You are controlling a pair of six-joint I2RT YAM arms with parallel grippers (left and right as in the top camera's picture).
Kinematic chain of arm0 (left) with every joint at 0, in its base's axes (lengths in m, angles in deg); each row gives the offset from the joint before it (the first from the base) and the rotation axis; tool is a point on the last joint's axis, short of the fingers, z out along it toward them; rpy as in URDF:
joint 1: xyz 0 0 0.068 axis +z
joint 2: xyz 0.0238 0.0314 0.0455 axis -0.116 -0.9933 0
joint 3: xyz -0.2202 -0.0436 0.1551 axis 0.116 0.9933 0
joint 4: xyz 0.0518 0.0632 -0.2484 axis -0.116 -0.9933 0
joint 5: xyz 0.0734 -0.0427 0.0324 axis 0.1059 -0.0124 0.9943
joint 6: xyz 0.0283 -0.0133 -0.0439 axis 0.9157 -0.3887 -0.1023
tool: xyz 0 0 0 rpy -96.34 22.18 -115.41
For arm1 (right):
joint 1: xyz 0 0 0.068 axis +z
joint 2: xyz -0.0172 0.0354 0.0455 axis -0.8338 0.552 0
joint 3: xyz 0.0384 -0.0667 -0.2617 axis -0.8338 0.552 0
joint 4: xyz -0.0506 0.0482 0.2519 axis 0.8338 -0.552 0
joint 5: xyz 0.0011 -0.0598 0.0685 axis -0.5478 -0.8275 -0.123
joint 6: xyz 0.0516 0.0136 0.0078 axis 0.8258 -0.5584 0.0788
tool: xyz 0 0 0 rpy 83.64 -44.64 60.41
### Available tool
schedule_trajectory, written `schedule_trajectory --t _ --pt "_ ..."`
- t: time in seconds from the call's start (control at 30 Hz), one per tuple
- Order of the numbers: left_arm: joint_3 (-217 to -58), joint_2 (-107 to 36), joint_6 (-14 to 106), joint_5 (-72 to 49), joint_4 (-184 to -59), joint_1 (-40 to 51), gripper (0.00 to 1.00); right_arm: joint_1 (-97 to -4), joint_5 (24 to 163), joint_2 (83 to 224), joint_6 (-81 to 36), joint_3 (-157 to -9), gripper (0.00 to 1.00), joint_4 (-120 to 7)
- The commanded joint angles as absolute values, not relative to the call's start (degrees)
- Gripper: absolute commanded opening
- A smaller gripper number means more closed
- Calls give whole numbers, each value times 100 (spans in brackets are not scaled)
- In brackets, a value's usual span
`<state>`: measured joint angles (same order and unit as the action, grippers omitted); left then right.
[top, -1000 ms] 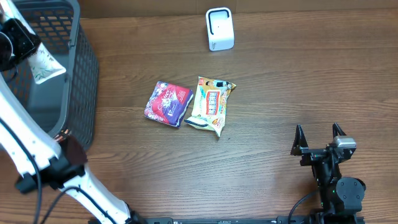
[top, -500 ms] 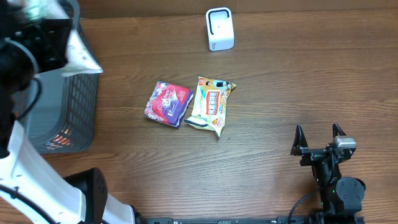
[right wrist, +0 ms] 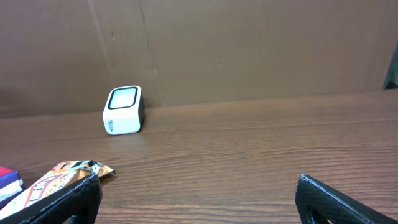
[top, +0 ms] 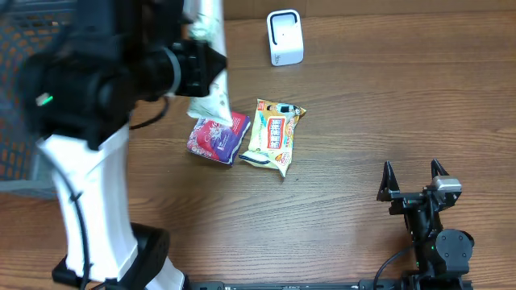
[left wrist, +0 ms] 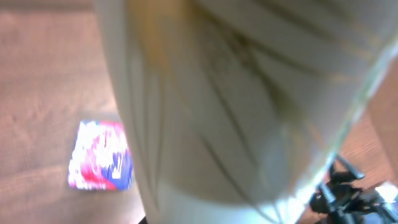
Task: Scan the item barcode
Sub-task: 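Carry the white tube out and lay it between the two packs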
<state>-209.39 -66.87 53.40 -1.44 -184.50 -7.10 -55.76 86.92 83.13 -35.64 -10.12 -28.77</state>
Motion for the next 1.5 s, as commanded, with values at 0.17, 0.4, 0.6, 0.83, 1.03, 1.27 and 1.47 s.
schedule_trajectory --t 0.17,0.4,0.6,0.83,1.03,1.27,1.47 --pt "-19498 -7688 4769 311 -17659 -1626 4 -5587 8659 8267 -3584 -953 100 -2844" --pt "-19271 -9052 4717 402 -17254 -2017 4 -5587 8659 8267 -3584 -953 100 -2844" --pt "-19271 -9723 4516 1432 -17538 -1971 4 -5587 8657 8267 -3584 -953 100 -2844" --pt "-19201 -9827 4000 2538 -18032 -1921 5 -5587 8659 8267 -3584 -953 100 -2844" --pt "-18805 -9827 4004 2109 -17698 -1984 4 -5587 8657 8267 -3584 -953 100 -2844" --pt "-17787 -9830 4002 2230 -17160 -2004 5 -5587 8657 8267 -3584 -953 100 -2844" --pt "-17304 -9830 4028 1845 -17018 -2004 21 -5587 8657 8267 -3584 -953 100 -2844"
